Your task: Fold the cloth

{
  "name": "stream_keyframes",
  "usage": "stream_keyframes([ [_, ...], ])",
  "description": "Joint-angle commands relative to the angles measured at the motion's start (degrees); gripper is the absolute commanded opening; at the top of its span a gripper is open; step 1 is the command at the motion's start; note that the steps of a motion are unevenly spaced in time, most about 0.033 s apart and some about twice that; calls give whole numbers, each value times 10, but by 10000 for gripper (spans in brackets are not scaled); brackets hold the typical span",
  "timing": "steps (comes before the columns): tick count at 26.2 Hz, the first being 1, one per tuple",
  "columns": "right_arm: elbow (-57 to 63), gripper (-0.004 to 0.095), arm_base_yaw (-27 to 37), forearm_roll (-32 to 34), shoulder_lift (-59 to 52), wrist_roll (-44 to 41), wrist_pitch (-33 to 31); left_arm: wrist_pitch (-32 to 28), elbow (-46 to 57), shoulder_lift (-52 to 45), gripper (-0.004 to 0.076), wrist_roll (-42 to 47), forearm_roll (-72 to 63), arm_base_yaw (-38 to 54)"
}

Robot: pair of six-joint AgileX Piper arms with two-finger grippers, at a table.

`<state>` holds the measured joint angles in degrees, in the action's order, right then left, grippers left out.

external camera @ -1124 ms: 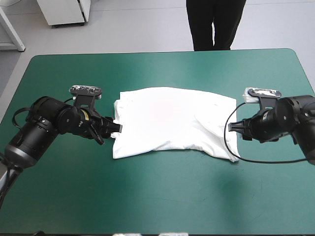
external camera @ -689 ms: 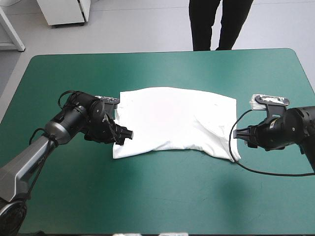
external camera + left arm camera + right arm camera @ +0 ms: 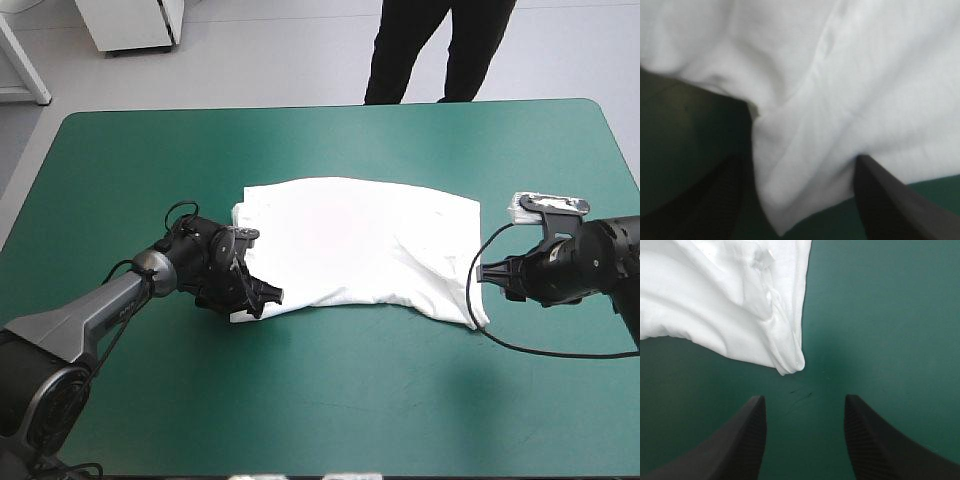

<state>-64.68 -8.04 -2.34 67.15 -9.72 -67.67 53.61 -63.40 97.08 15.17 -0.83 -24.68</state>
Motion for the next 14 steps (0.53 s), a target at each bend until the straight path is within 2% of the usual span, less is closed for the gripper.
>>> stream_keyframes([
  [1,-13,472,4,3,-14,1,18,-21,-5,7,326,12,-12,-4],
  [4,-13,473,4,-2,-13,1,18,-25,-5,9,18,3,-12,-4],
  [5,-13,473,4,-8,-13,1,18,-25,-5,9,-7,1,-13,-4],
  [14,23,473,-5,-16,26,4,53,-21,-5,9,-5,-15,-29,-4],
])
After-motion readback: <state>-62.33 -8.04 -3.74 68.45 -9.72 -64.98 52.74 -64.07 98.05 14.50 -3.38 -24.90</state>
